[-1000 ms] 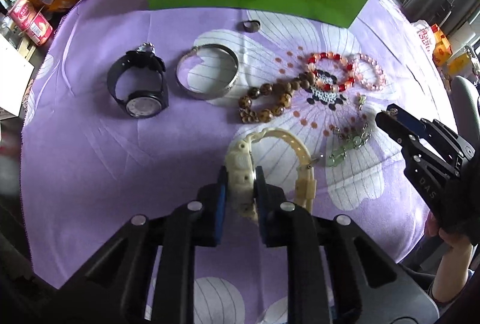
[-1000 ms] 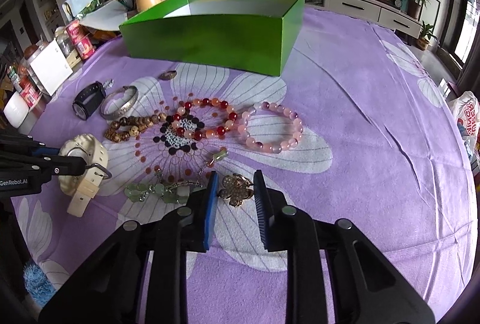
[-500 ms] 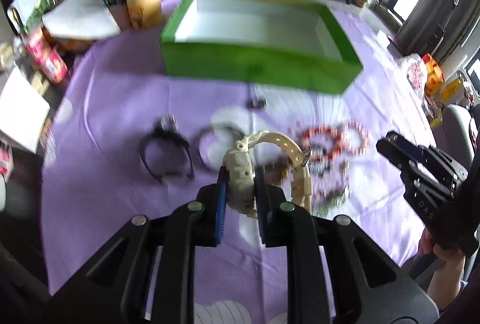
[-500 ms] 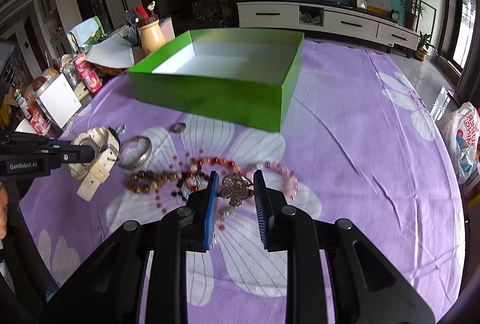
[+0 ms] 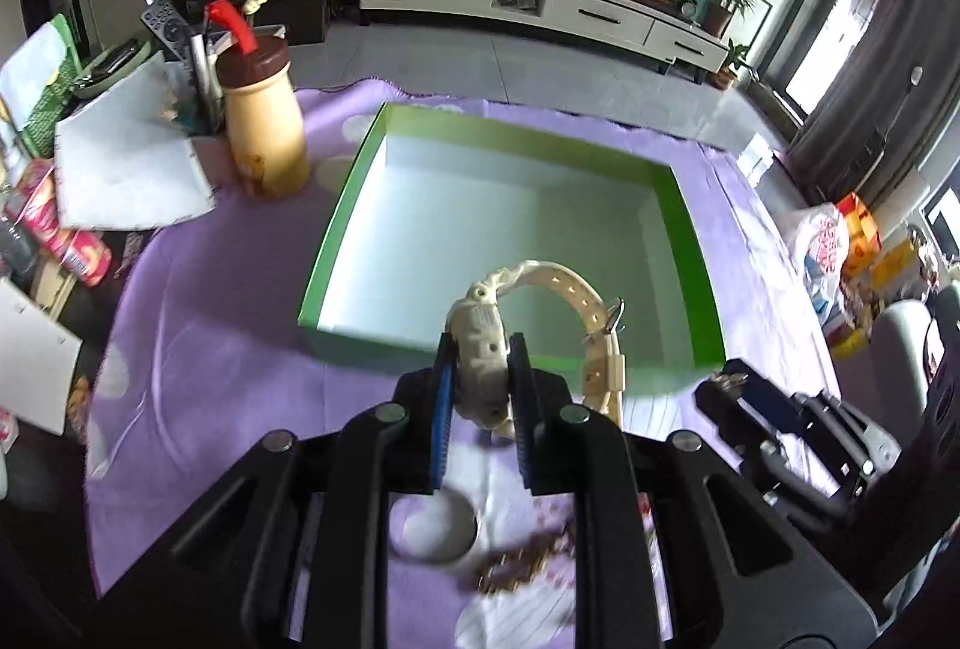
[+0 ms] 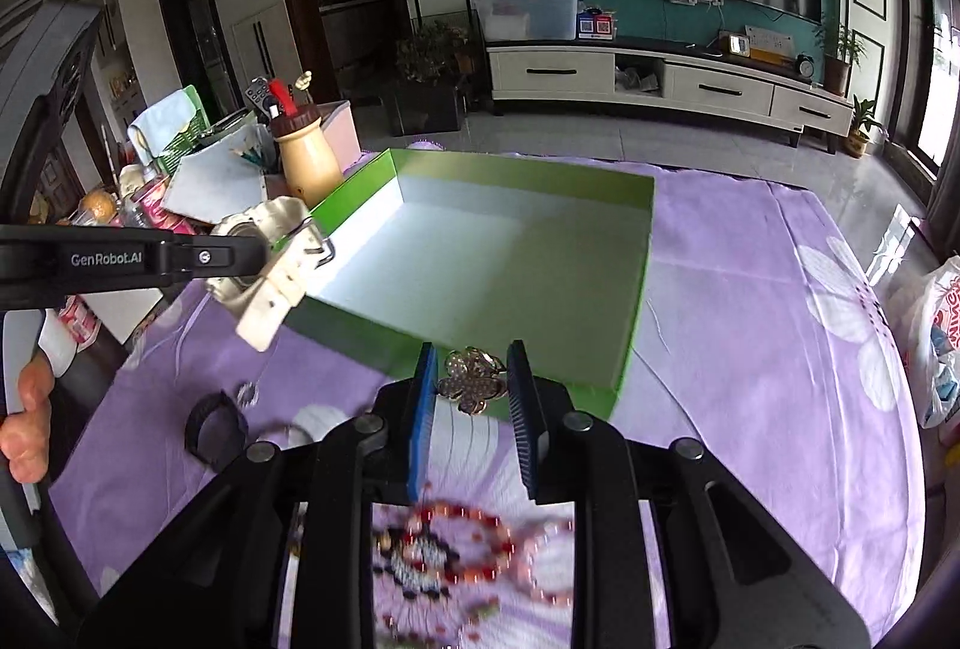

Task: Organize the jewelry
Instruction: 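Carry the white watch and gold brooch into the green box and open both tools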

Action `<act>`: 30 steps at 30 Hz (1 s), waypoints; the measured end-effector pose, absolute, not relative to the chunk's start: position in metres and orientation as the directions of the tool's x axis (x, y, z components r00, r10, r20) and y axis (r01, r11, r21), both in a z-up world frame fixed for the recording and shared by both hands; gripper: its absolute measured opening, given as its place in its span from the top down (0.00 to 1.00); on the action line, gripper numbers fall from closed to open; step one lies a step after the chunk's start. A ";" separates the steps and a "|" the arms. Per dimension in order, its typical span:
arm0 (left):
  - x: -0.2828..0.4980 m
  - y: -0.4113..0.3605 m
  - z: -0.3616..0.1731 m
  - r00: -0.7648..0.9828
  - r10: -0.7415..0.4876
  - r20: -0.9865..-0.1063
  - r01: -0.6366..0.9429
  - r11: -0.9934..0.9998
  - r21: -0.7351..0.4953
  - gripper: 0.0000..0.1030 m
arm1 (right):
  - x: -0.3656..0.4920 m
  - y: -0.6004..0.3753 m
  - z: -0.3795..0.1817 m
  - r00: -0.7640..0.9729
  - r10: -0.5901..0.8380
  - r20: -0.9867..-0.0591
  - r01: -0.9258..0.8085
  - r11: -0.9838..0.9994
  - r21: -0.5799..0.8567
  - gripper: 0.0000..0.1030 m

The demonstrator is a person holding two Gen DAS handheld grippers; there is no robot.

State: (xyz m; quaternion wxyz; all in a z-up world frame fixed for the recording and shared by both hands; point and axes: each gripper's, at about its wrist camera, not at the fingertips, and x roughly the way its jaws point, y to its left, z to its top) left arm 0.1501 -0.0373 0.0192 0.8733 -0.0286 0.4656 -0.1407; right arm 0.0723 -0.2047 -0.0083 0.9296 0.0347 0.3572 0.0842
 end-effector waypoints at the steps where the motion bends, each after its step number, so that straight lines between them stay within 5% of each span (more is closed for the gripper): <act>1: 0.159 -0.039 0.017 0.527 -0.268 -0.807 0.213 0.960 -0.180 0.84 | 0.079 -0.204 -0.010 0.729 0.184 -0.660 -0.129 0.983 0.131 0.77; 14: 0.224 -0.058 -0.040 0.433 -0.214 -0.876 0.150 0.975 -0.164 0.83 | 0.145 -0.212 -0.042 0.670 0.176 -0.721 -0.071 0.982 0.174 0.77; 16: 0.227 -0.060 -0.042 0.434 -0.216 -0.874 0.153 0.975 -0.164 0.82 | 0.147 -0.213 -0.044 0.667 0.176 -0.724 -0.058 0.981 0.185 0.70; 20: 0.221 -0.058 -0.033 0.473 -0.222 -0.852 0.163 0.973 -0.163 0.51 | 0.138 -0.220 -0.042 0.685 0.188 -0.704 -0.048 0.976 0.213 0.60; 30: 0.167 -0.039 -0.010 0.536 -0.207 -0.818 0.207 0.972 -0.110 0.28 | 0.084 -0.236 -0.028 0.705 0.227 -0.672 -0.057 0.962 0.265 0.51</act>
